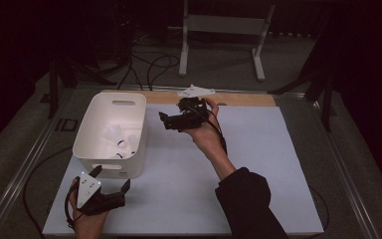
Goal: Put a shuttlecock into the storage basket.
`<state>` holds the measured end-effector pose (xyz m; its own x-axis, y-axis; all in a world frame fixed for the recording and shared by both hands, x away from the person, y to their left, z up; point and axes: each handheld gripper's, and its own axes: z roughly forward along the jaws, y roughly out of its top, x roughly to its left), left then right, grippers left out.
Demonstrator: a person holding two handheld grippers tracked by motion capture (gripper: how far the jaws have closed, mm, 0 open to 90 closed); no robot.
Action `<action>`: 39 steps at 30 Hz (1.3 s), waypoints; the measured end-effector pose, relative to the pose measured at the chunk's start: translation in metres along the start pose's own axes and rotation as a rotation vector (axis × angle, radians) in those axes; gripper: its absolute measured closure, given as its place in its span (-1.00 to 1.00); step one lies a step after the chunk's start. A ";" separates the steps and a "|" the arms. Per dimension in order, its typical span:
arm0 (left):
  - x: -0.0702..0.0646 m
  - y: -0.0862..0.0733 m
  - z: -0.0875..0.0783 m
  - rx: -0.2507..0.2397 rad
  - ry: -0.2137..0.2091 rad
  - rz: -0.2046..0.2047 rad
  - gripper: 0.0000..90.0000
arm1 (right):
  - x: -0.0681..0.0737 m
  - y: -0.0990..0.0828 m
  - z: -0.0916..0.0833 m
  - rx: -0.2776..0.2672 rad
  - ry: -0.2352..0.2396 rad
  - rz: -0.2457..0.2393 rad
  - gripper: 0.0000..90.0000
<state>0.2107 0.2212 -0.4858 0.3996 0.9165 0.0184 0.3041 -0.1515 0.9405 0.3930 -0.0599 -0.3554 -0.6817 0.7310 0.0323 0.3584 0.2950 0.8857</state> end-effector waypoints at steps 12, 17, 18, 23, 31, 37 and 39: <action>0.000 0.000 0.000 0.003 -0.004 -0.001 -1.00 | -0.017 -0.021 -0.021 0.007 -0.054 -0.004 -0.81; 0.000 0.000 0.000 0.001 -0.003 -0.004 -1.00 | -0.024 -0.033 -0.031 0.016 -0.071 0.008 -0.81; 0.000 0.000 0.000 -0.001 -0.003 -0.005 -1.00 | -0.026 -0.036 -0.033 0.016 -0.072 0.009 -0.81; 0.001 0.000 -0.001 -0.001 -0.002 -0.007 -1.00 | -0.036 -0.051 -0.048 0.016 -0.100 0.023 -0.81; 0.002 0.001 -0.002 -0.008 -0.002 -0.010 -1.00 | -0.048 -0.074 -0.068 0.020 -0.141 0.042 -0.81; 0.005 0.002 -0.005 -0.017 0.002 -0.016 -1.00 | -0.055 -0.091 -0.081 0.033 -0.165 0.042 -0.81; 0.006 0.002 -0.006 -0.026 0.006 -0.024 -1.00 | -0.058 -0.097 -0.086 0.039 -0.183 0.039 -0.81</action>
<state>0.2088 0.2290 -0.4814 0.3872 0.9220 -0.0019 0.2904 -0.1200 0.9494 0.3425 -0.1839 -0.4034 -0.5410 0.8408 -0.0216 0.4091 0.2855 0.8667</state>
